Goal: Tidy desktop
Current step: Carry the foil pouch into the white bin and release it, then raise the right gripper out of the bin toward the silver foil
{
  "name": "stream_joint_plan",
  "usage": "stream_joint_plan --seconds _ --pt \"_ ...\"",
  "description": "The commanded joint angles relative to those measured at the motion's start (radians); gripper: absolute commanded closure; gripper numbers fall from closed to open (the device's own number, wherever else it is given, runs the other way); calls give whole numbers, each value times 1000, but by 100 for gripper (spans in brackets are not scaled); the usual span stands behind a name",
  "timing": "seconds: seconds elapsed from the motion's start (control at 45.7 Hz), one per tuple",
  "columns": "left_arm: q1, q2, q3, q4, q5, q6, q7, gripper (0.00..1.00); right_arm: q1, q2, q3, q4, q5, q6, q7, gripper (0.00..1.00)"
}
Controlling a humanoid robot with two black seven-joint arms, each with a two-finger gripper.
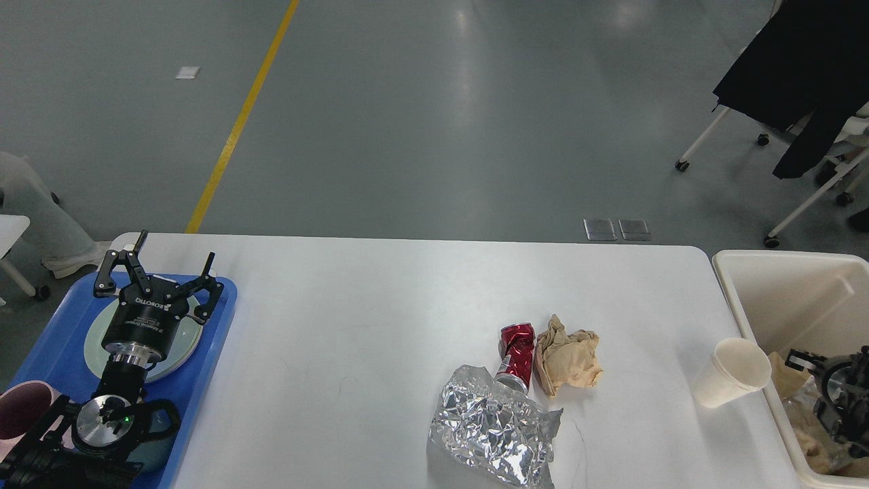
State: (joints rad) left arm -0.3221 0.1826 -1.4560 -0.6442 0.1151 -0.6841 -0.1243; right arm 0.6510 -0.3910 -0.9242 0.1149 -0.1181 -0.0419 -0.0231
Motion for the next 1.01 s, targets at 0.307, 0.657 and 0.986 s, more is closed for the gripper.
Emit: stream_joint_plan --seconds 0.307,0.657,0.986 --pt "0 0 0 0 0 0 0 4 215 -104 -7 224 -18 5 -3 0" --pt "0 0 0 0 0 0 2 4 905 -189 -370 828 -84 206 -47 0" --pt "0 0 0 0 0 0 0 4 1533 72 -525 1278 -78 678 -49 0"
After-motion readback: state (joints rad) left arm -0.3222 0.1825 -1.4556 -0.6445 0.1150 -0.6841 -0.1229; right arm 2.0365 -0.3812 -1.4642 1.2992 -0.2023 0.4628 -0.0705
